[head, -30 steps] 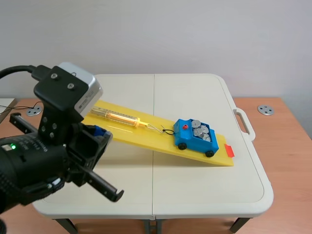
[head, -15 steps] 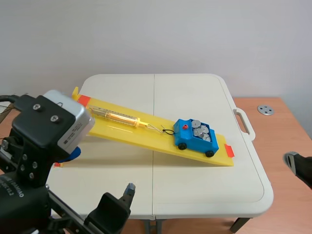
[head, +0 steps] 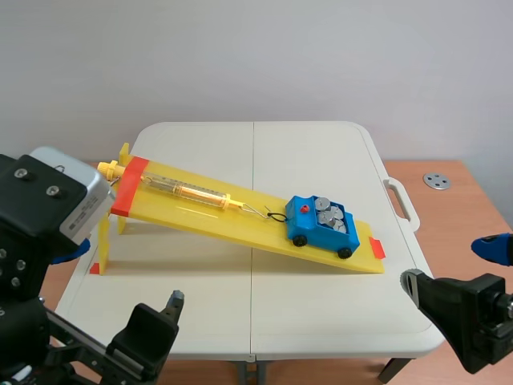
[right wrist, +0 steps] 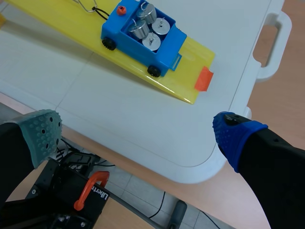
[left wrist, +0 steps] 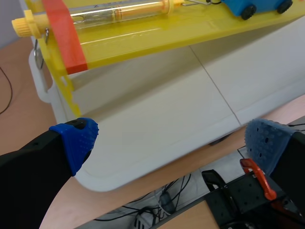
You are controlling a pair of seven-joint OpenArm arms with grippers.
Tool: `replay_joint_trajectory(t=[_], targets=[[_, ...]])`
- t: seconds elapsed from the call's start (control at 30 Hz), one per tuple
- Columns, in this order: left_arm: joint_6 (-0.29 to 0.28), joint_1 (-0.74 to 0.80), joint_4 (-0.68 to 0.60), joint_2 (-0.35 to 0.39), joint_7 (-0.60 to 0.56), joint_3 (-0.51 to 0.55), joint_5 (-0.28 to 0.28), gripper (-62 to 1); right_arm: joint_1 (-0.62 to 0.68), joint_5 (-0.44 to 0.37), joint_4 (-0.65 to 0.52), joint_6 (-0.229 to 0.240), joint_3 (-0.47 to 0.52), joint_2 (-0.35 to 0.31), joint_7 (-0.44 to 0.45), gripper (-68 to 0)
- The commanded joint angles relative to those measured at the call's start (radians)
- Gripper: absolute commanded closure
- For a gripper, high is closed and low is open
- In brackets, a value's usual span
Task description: Place the four metal weights on the blue cart on the ramp.
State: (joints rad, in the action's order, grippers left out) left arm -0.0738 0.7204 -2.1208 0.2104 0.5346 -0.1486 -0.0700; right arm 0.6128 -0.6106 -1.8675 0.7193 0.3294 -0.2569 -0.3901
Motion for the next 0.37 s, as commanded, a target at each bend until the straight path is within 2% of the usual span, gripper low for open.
replay_joint_trajectory(t=[0.0, 0.33], targets=[[0.054, 0.011, -0.103, 0.041, -0.098, 0.017, 0.021, -62.3, -0.017, -0.07, -0.103, 0.026, 0.037, -0.031, 0.127, -66.1], [0.054, 0.01, -0.103, 0.048, -0.15, 0.016, 0.021, -62.3, -0.017, -0.062, -0.103, 0.026, 0.037, -0.031, 0.127, -66.1]])
